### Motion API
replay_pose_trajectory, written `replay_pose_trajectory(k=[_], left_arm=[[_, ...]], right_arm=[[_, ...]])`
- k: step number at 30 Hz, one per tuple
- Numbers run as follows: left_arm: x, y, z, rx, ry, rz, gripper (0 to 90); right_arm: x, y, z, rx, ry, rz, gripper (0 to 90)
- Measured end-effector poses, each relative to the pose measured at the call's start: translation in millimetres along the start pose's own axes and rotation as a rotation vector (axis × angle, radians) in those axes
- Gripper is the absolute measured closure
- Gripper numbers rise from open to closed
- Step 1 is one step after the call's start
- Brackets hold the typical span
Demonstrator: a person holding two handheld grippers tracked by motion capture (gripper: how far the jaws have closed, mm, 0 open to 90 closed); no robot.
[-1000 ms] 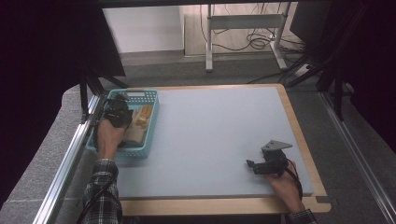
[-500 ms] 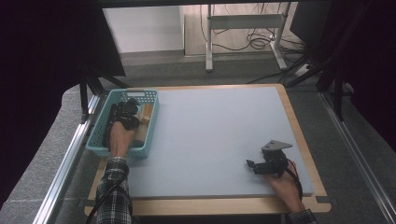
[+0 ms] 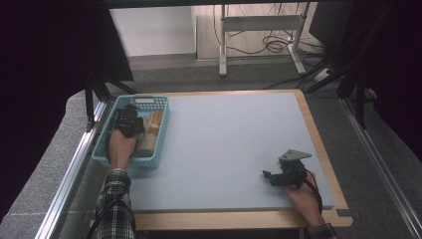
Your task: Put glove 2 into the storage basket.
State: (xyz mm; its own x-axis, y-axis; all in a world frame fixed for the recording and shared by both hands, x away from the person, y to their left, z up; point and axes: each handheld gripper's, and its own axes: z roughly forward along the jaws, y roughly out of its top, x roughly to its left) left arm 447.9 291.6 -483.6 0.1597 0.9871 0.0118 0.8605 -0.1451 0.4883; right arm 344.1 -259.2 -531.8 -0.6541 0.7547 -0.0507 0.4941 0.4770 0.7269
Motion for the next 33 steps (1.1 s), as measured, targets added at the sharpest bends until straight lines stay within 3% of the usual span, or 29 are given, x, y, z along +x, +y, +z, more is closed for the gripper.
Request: replay_pose_trajectory(k=[9, 25, 33], left_arm=[[5.7, -4.0, -11.5, -0.054, -0.025, -0.004, 55.5], [6.1, -9.6, -27.6, -0.103, -0.052, 0.021, 46.9], [8.5, -16.1, -34.0, -0.140, -0.091, -0.003, 38.5]], right_arm=[[0.1, 0.0, 0.1, -0.001, 0.000, 0.002, 15.7], [0.2, 0.0, 0.0, -0.001, 0.000, 0.002, 15.7], [0.2, 0.0, 0.0, -0.001, 0.000, 0.002, 15.7]])
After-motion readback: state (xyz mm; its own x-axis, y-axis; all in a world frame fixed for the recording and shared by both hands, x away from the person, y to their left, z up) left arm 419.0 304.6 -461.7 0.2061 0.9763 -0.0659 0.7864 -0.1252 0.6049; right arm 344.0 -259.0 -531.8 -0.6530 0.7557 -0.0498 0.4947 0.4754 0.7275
